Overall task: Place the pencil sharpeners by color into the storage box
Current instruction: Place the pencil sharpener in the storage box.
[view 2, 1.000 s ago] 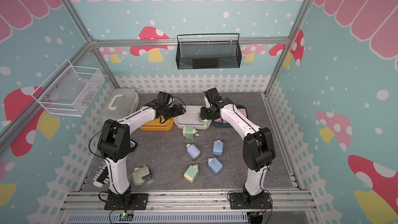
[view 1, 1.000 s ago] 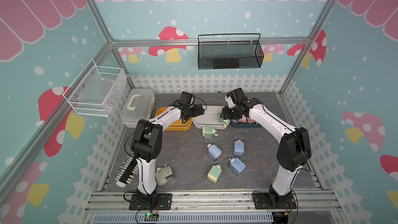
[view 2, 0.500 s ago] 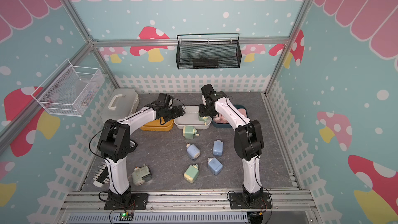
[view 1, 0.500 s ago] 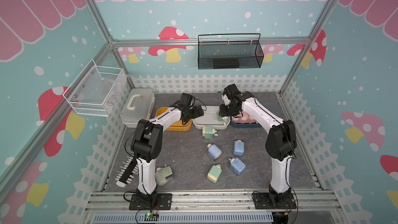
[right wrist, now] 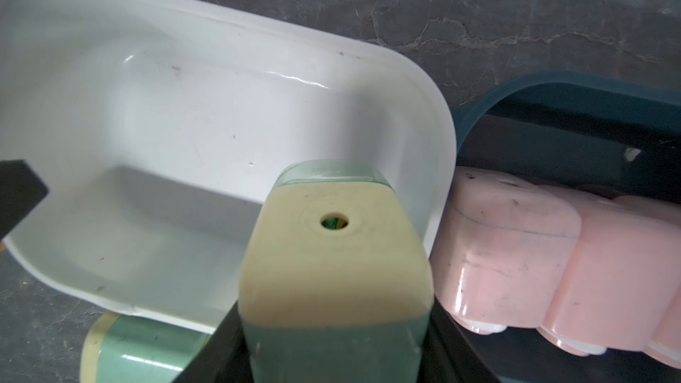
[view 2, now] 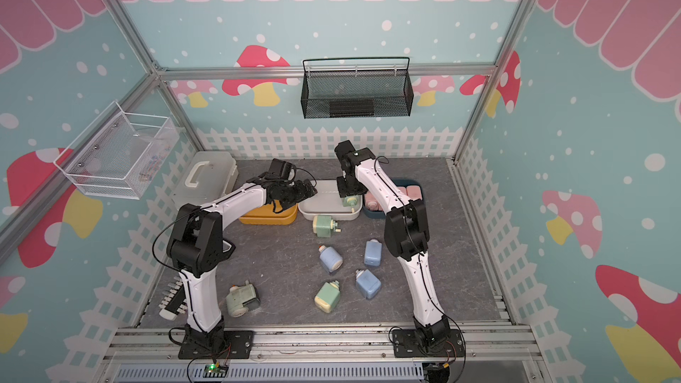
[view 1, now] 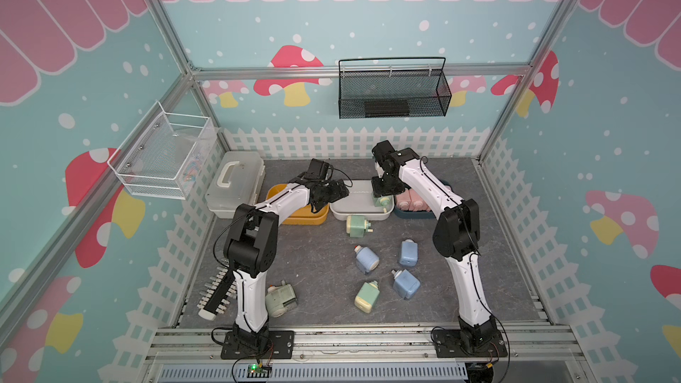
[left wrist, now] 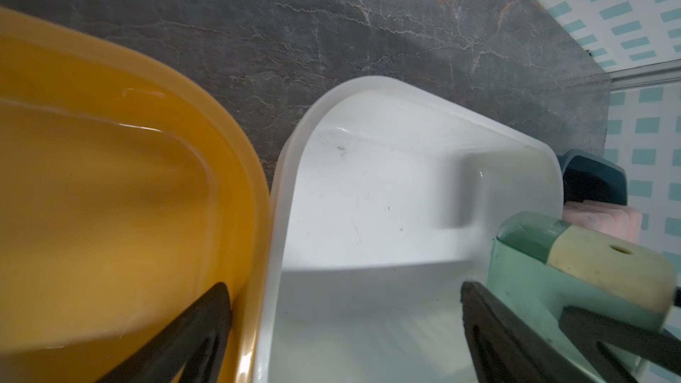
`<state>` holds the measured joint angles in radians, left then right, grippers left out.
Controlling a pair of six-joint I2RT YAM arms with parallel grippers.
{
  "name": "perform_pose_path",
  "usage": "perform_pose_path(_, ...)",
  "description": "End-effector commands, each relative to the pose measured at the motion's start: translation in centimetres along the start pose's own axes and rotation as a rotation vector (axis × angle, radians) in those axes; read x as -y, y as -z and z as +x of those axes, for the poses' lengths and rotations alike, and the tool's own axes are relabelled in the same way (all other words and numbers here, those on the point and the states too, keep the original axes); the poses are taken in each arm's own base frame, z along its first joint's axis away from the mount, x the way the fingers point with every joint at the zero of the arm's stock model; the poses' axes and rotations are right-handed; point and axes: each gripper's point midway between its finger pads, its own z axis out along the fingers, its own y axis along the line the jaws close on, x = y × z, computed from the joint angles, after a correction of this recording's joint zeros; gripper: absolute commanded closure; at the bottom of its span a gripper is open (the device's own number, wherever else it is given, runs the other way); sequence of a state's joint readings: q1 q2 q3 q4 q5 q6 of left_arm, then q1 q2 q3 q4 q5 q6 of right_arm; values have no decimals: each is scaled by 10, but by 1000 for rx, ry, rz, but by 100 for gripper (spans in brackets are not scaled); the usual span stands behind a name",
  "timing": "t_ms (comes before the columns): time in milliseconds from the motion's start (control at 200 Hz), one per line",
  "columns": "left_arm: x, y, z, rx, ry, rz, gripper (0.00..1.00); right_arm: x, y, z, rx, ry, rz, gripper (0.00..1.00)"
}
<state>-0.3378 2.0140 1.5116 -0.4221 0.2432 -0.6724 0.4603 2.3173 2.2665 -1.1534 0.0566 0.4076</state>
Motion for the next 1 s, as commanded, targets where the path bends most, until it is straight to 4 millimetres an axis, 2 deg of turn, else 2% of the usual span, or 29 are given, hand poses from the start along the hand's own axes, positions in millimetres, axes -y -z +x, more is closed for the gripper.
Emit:
perform_pose_path(0,16,-1,1,-25,9,59,3,5,0,4,-34,-15,47,90)
perform_pose_path(40,17,-1,0,-26,11,63,3,7,1,3,-34,-19,60,91)
perform_pose_path(140,18,-1,1,-30,12,68,3,12,-1,4,-48,-30,94,100)
perform_pose_path(380,16,0,-3,-15,9,59,3,10,-10,8,-73,-57,96,96)
perform_pose_path(530,17,1,-3,-15,5,60,3,9,-19,9,-91,-68,97,85)
perform_pose_path(740,13,3,-3,-12,5,53,4,11,-31,10,-110,-73,119,79)
perform_pose_path(996,11,6,-4,-6,3,48,3,11,-28,8,-96,-75,131,54)
